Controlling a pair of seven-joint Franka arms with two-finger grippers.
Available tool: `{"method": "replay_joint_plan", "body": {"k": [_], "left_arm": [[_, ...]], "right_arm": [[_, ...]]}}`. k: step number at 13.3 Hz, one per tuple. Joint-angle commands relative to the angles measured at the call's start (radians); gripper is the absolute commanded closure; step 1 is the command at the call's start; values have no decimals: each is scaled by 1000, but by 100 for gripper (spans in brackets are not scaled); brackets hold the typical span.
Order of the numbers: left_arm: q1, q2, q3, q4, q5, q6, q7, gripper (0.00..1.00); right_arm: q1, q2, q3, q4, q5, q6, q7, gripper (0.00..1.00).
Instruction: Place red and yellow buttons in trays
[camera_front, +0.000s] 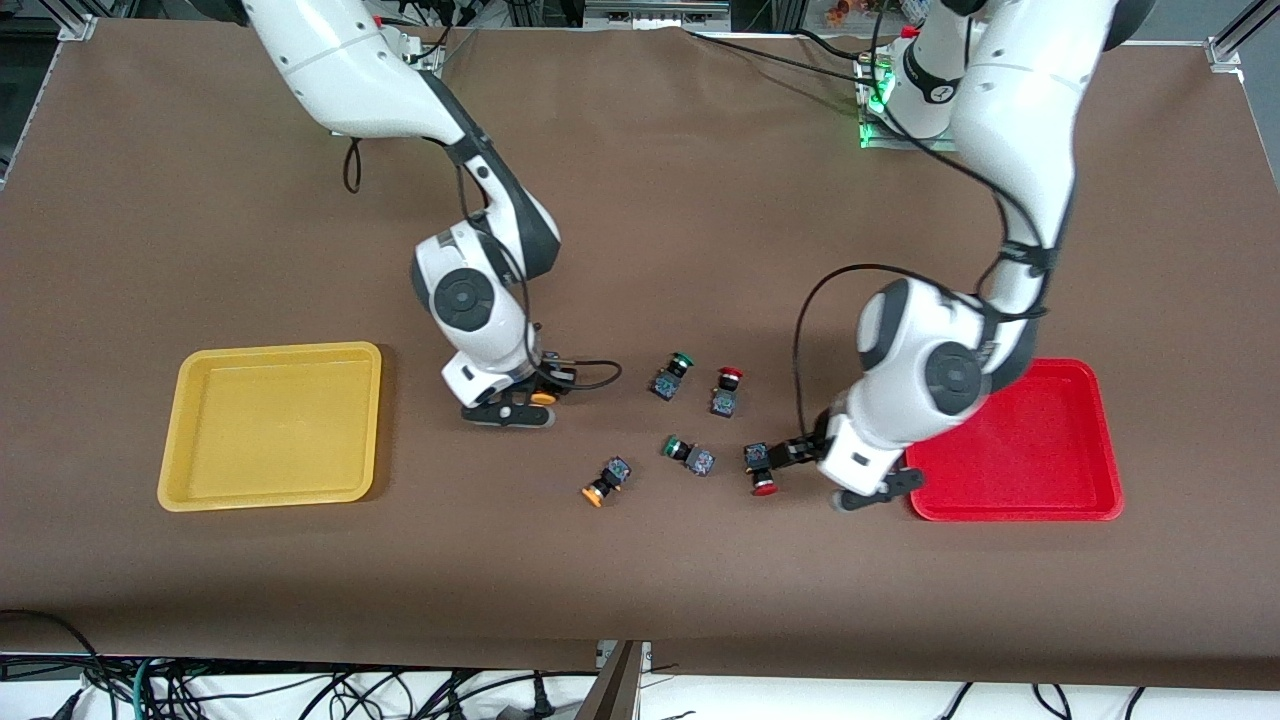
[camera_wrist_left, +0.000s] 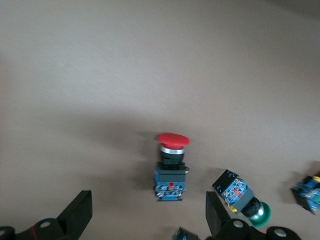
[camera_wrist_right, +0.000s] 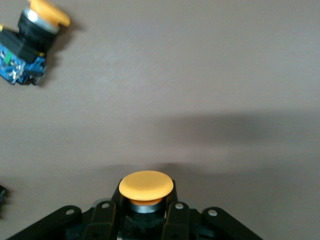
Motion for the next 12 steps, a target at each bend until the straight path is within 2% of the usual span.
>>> {"method": "replay_joint_plan", "body": {"k": [1,3,5,9,11,12], "left_arm": [[-66,63,32,49,137,43,-141,0],[-83,89,29,43,231,94,-161,0],[-92,116,31,35,242,154,-162,0],[-91,127,29,32,239,172,-162,0],[-88,141,29,32,233,177,-162,0],[-91,143,29,29,233,175,-163,22]], "right_arm": [[-114,-94,8,-22,14,-141,-232,100],[-183,-120,-35,-27,14,-215,-448,100],[-233,-119,-94,-31,14,-216,-619,100],[-418,-73,-104,-34,14,-183,-897,100],[-452,-23,-102,-36,16,-106,-934,100],[-464,-3,-99,-34,19,-74,-935,82]]}}
